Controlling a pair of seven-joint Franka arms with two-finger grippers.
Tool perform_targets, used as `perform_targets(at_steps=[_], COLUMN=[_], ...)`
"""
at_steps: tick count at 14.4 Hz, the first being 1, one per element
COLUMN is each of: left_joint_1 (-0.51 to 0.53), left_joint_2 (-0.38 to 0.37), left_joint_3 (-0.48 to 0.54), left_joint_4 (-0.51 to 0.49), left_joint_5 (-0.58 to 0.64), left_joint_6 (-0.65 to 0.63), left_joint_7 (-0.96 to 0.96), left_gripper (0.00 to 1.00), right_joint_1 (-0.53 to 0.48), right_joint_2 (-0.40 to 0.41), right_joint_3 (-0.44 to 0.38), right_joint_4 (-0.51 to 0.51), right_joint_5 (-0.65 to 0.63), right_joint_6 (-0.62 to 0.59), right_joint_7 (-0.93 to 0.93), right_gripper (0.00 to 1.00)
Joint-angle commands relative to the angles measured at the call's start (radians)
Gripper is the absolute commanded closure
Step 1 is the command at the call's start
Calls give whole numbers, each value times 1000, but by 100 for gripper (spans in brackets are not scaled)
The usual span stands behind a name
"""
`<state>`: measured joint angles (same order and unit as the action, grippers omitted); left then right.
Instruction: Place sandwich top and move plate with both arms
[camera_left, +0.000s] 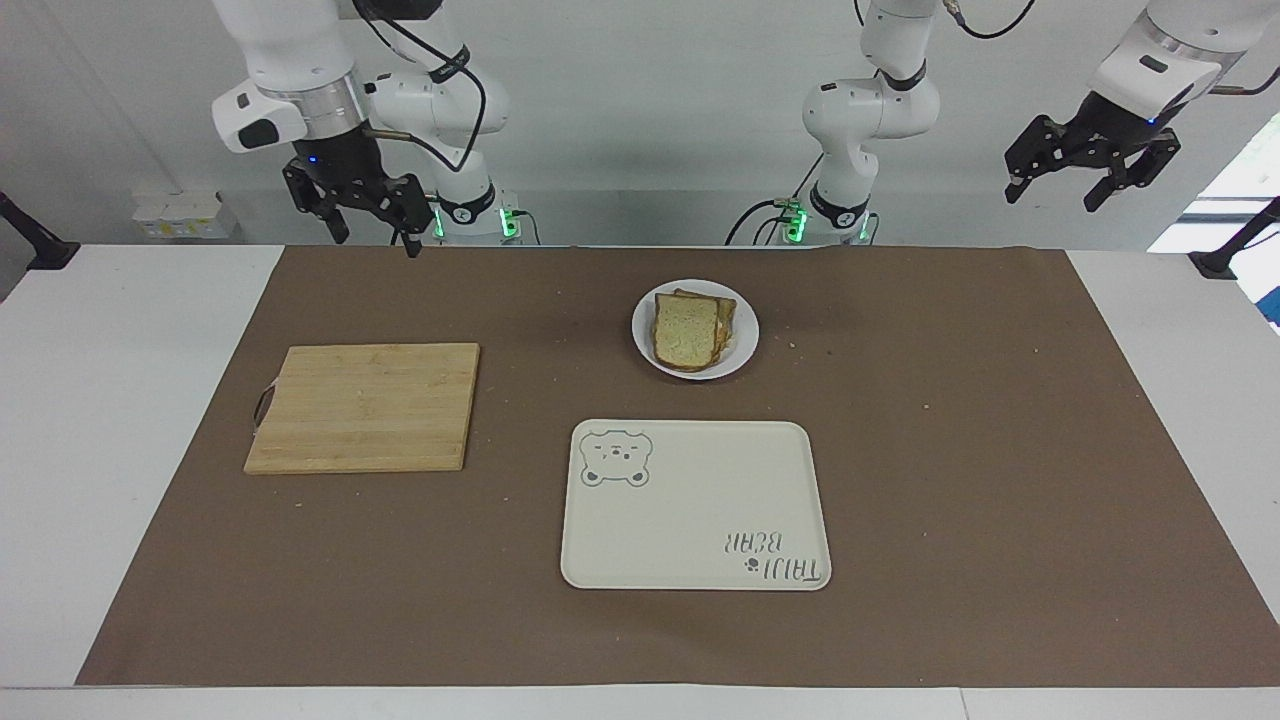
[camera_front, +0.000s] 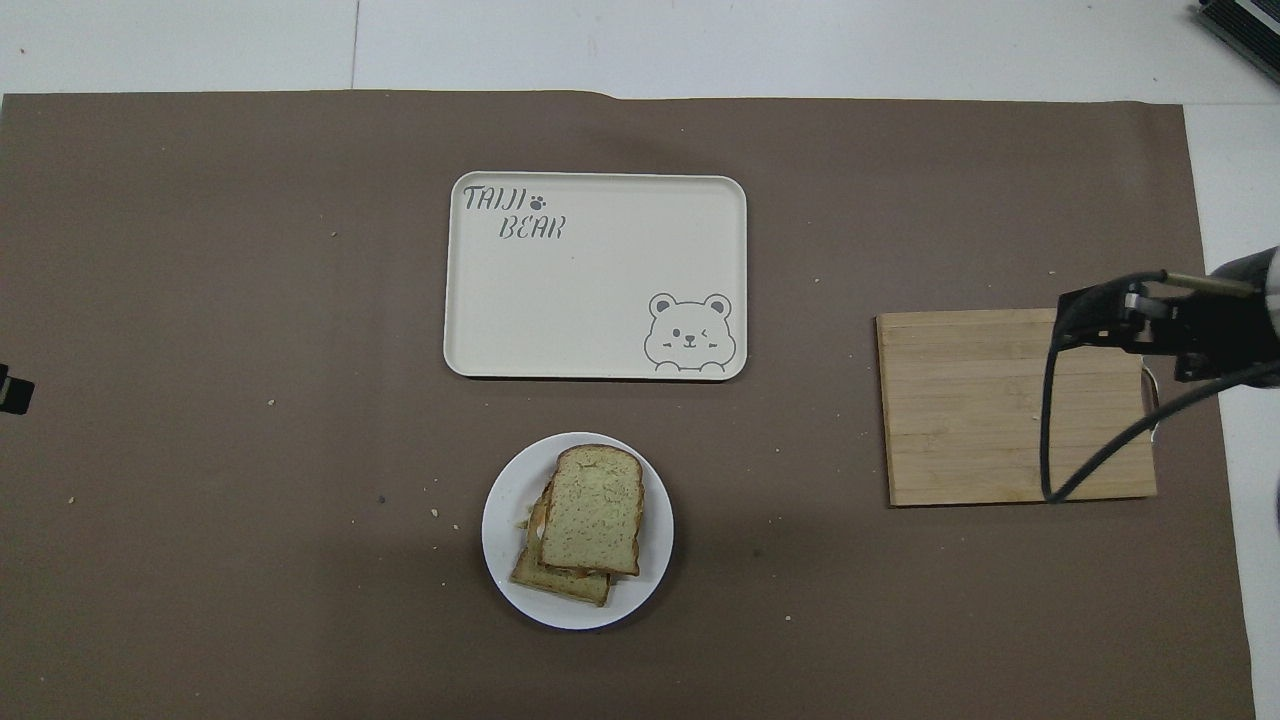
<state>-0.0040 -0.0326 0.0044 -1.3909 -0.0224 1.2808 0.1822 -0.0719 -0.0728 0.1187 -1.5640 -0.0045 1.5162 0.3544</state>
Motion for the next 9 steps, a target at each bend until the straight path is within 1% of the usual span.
perform_targets(at_steps=[1,4,6,7,9], left_joint_1=[-11,-11,-13,-11,-11], left_joint_2=[-18,-18,-18,-18,-18], left_joint_3=[6,6,5,6,6], left_joint_4=[-13,-13,-13,-13,-11], left_joint_5=[-4,-4,-4,-4,-4], left_joint_6=[-8,-12,-11,-11,-9], left_joint_7=[-12,-17,-17,-12,-9], left_gripper=[0,0,0,0,0], right_joint_1=[-6,-6,-8,-6,12], right_joint_2=[-24,-47,-86,-99,-107], right_joint_3=[-65,-134,-157,-157,-145], right_joint_4=[10,-19,-94,-126,-136], right_joint_5=[-2,-18,-22,-20,-22], right_joint_6=[-40,-42,-30,-28,-13], right_joint_7=[-41,-213,-345,-365,-356], right_gripper=[0,0,0,0,0])
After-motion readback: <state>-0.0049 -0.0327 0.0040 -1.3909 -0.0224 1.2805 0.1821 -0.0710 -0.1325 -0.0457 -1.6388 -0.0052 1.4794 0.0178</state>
